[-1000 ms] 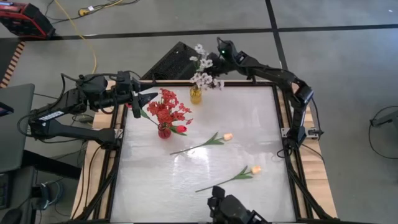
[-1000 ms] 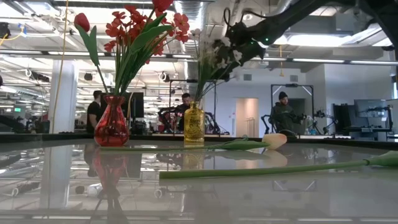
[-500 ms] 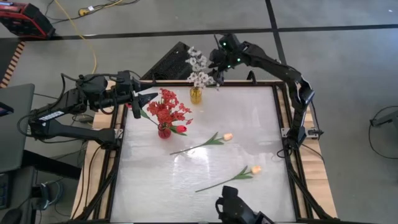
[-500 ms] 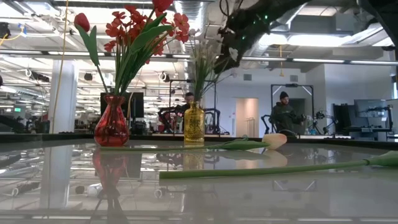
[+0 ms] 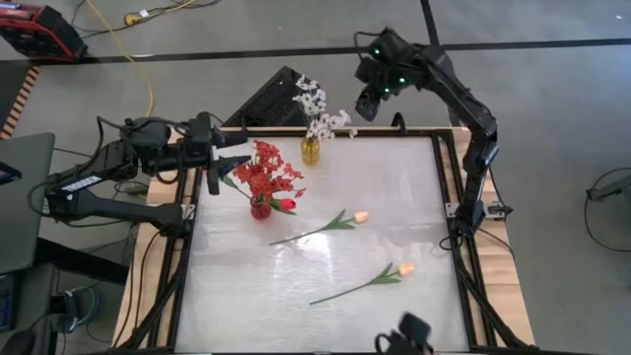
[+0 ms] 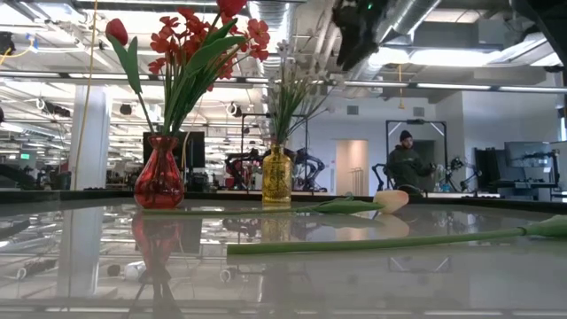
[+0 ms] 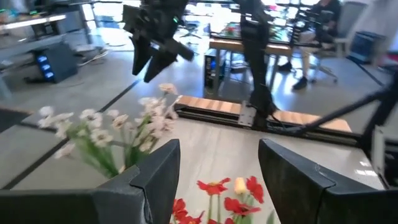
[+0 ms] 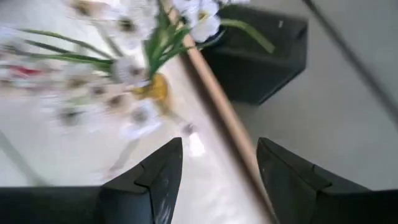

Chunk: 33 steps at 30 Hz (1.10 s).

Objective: Sort flowers into vase by color
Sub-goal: Put the bottom red tulip into the yellow flower vase

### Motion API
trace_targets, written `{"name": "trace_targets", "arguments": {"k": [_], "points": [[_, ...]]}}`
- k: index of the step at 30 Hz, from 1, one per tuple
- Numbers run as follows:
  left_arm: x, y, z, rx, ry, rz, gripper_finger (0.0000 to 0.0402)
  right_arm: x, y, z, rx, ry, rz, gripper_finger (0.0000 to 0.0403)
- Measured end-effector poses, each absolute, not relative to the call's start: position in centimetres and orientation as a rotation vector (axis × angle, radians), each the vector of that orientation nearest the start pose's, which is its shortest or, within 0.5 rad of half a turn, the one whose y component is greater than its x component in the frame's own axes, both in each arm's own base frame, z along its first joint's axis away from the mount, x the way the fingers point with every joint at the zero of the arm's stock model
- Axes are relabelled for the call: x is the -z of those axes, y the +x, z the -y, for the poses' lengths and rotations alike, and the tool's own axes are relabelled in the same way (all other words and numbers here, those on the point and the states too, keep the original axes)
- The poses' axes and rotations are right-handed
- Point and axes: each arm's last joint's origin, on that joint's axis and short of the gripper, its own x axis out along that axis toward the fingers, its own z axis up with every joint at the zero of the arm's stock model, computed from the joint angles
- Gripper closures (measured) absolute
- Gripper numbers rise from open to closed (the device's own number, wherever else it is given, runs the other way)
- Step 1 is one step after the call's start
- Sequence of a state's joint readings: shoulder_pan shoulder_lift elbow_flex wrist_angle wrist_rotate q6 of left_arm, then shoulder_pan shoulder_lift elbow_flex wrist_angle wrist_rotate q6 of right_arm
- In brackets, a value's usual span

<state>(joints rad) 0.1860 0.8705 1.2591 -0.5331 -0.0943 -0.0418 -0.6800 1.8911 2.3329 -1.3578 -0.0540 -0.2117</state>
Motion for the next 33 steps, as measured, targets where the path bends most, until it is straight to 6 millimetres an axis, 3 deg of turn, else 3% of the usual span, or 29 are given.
{"name": "trace_targets", "arguments": {"k": [7, 12, 17, 20, 24, 28, 33], "points": [[-44.0, 14.7, -2.6, -0.125, 0.02, -0.145, 0.0196, -45.0, 27.6, 15.0, 0.516, 0.573, -0.956, 0.0183], [-44.0, 14.8, -2.2, 0.021, 0.04, -0.142, 0.0196, -46.4, 29.0, 7.1, 0.477, 0.757, -0.898, 0.0186], [-43.9, 14.7, -1.9, 0.126, 0.044, -0.142, 0.0196, -45.9, 30.2, -0.5, 0.52, 0.861, -0.916, 0.0186], [-43.9, 14.7, -1.7, 0.189, 0.041, -0.138, 0.0196, -44.9, 31.0, -4.4, 0.581, 0.922, -0.922, 0.0186], [-44.0, 14.7, -1.6, 0.216, 0.051, -0.132, 0.0196, -41.7, 31.5, -9.2, 0.663, 1.003, -1.016, 0.0186], [-44.1, 14.7, -1.6, 0.226, 0.044, -0.123, 0.0196, -37.6, 30.6, -13.5, 0.849, 1.098, -1.1, 0.0186], [-44.1, 14.7, -1.5, 0.242, 0.043, -0.119, 0.0196, -32.6, 29.1, -17.3, 1.144, 1.267, -1.068, 0.0186]]}}
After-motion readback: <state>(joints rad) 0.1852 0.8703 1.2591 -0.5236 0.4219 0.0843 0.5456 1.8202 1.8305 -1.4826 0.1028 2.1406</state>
